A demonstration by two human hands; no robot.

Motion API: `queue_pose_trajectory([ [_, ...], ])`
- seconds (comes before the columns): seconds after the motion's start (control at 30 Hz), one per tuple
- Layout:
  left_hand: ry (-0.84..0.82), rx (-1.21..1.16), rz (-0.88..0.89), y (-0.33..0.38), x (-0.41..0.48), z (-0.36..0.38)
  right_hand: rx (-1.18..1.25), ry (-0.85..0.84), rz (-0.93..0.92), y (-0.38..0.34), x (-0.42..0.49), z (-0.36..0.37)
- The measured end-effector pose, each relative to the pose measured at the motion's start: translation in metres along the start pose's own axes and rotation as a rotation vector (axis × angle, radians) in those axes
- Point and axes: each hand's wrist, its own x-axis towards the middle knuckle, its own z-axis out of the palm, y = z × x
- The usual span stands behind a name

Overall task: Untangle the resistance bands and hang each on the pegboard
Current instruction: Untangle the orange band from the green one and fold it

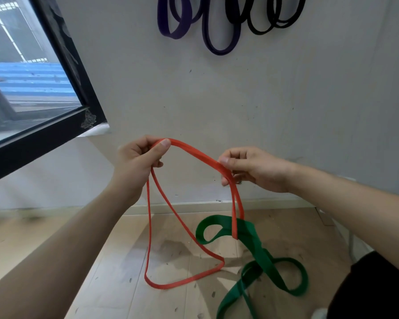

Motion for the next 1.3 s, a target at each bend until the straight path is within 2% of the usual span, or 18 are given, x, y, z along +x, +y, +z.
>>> queue_pose_trajectory([
  [0.2, -0.006, -0.017, -0.004, 0.002, -0.001, 0.002, 0.107, -0.111, 0.063, 0.000, -0.001, 0.001],
  [0.3, -0.019, -0.020, 0.006, 0.003, -0.002, 0.002, 0.136, -0.079, 0.068, -0.001, 0.000, 0.001],
  [0.47, -0.079, -0.062, 0.015, 0.010, -0.005, 0.003, -0.020, 0.033, -0.070, 0.004, 0.005, -0.001],
  [0.63, -0.112, -0.064, 0.011, 0.014, -0.006, 0.002, -0.057, -0.052, -0.042, 0.002, 0.001, -0.002],
  [0.8, -0.110, -0.095, 0.013, 0.016, -0.006, 0.006, 0.041, -0.105, 0.005, 0.004, 0.008, 0.013],
  [1.0, -0.076, -0.126, 0.013, 0.015, -0.003, 0.005, 0.228, -0.277, 0.093, 0.002, 0.012, 0.032],
  [1.3, -0.052, -0.138, 0.005, 0.010, -0.003, -0.006, 0.319, -0.185, 0.124, 0.002, 0.014, 0.028],
])
